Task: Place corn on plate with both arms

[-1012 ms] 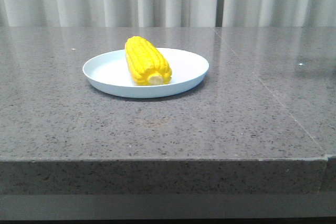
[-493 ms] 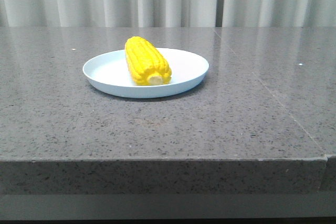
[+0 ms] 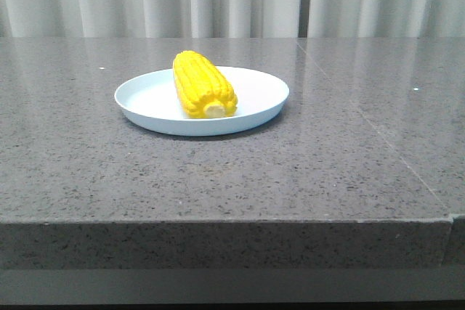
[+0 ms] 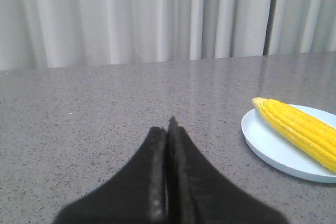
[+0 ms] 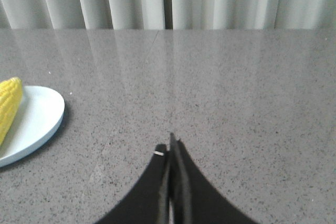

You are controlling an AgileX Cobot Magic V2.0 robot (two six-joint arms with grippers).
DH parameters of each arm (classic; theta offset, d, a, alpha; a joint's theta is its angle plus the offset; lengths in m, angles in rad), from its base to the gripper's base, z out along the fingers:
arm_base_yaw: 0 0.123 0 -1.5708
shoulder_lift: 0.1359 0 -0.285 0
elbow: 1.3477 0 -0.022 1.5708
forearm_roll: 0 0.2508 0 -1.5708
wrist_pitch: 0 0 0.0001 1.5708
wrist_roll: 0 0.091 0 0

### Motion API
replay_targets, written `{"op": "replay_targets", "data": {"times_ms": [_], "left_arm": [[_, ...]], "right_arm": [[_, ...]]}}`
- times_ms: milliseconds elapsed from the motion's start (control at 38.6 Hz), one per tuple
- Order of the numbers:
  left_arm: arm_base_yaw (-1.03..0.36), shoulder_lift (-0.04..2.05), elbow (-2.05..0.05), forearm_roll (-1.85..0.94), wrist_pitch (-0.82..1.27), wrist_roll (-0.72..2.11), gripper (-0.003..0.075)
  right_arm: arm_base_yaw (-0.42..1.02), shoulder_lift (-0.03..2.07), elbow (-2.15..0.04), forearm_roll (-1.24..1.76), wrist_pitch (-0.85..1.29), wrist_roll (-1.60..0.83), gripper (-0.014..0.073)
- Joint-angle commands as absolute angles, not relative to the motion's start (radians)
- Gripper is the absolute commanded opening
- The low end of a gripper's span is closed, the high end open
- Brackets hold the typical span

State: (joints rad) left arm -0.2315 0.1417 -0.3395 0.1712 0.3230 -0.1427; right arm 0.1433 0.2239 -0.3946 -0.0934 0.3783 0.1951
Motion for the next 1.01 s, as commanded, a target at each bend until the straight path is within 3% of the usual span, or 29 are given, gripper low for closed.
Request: {"op": "replay_targets", "data": {"times_ms": [0,986], "left_arm": [[-0.228,0.153,-0.368,0.175,0.247,-0.153,-0.0020],[-0.228,0.151,-0.349,0.175,0.238,-0.153,-0.0020]], "right_arm": [[0.141,0.227,-0.418,-0.104,0.298,0.196,-0.0018],[0.141,0.227,-0.418,-0.104,0.298,0.196,-0.0018]]}}
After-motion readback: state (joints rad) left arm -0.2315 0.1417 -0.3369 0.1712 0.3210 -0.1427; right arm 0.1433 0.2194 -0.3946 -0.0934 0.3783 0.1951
